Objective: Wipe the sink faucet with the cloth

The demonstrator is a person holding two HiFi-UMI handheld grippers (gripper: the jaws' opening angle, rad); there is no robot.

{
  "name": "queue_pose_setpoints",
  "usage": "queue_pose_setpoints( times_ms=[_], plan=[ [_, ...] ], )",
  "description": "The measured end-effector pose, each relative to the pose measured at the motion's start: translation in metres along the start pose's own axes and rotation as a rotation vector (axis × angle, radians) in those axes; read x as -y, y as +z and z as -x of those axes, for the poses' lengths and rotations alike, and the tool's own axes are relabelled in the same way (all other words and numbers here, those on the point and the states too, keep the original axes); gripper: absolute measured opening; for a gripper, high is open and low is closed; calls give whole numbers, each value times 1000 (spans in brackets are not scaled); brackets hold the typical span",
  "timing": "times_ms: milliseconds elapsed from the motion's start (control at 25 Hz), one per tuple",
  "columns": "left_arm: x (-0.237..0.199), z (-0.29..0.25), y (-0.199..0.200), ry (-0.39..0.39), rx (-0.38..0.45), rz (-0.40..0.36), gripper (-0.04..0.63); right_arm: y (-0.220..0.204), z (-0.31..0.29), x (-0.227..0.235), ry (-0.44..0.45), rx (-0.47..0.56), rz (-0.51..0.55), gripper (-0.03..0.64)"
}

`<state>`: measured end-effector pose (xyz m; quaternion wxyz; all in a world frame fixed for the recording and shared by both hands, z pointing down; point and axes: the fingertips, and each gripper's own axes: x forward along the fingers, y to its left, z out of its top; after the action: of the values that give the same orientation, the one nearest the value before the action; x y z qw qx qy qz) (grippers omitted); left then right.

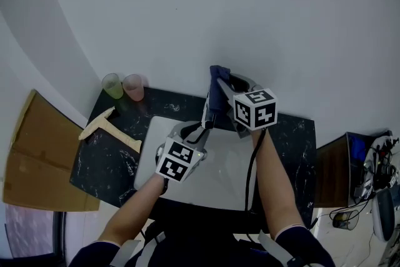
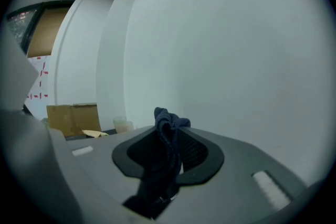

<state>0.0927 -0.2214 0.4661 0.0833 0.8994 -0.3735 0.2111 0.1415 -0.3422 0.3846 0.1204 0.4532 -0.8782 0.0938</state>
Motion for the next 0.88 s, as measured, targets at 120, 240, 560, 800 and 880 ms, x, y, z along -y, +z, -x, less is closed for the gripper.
queue_pose_setpoints(
  times_ms=[120,240,560,800,880],
  plan=[
    [-1,0,-1,5,-6,-3,97,-3,8,9,-52,46,-30,103],
    [-2,0,0,17,-7,-9,97,-8,15,18,-93,85,-69,103],
    [2,1,0,18,-20,5,97,-45,15,30,-109,50,-158,98],
    [1,1,0,20,-22,8,97,-87,-5,25,-95,-68,-173,95],
    [1,1,-1,20,-21,9,97,-102,-10,24,-95,-119,-173,95]
  ],
)
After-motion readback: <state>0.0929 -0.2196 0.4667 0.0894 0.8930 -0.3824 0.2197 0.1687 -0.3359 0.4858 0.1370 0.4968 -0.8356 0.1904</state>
